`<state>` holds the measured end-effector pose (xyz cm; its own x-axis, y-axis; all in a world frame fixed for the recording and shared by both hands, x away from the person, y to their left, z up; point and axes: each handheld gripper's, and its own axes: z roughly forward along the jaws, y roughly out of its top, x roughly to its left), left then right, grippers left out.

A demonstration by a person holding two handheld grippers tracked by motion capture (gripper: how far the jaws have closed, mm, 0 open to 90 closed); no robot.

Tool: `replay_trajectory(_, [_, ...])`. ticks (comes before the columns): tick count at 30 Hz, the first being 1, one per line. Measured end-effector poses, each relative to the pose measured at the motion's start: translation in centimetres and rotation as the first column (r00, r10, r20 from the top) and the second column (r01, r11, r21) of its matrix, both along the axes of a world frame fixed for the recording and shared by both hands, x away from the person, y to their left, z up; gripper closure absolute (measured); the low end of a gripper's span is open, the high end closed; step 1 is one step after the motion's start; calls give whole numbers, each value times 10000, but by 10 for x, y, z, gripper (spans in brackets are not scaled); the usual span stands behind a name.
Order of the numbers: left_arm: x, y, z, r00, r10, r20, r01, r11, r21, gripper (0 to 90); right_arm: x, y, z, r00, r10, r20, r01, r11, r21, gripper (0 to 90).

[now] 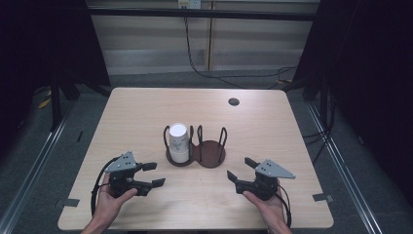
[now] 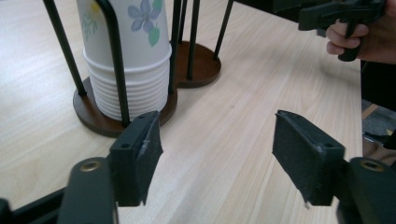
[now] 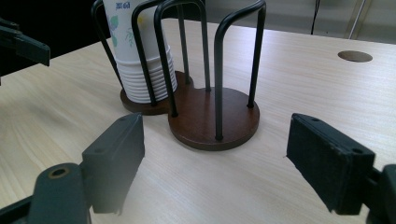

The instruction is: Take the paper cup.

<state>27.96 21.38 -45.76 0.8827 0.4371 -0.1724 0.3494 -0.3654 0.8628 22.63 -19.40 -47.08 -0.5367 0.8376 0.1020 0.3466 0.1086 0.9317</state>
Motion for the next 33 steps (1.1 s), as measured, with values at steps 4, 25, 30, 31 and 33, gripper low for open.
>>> replay_trajectory(4, [1,-2,0,10000,44,-57,-43,9998,176,247,1,-1,1,10000,43,-23,-43,10000,21,175])
replay_trajectory(25, [4,-5,30,9993,-17,363,21,9999,-114,252,-3,2,4,9984,509,-229,-510,9987,-14,172])
replay_trajectory(30, [7,-8,35,9990,-108,444,97,9996,269,277,-2,2,3,9979,552,-324,-551,9985,28,172])
replay_trajectory(31, [7,-9,37,9986,-51,533,33,9994,345,278,-2,2,3,9975,579,-406,-578,9983,35,172])
replay_trajectory(33, [10,-9,42,9975,48,700,-81,9989,468,278,-3,3,3,9971,648,-406,-648,9979,-8,172])
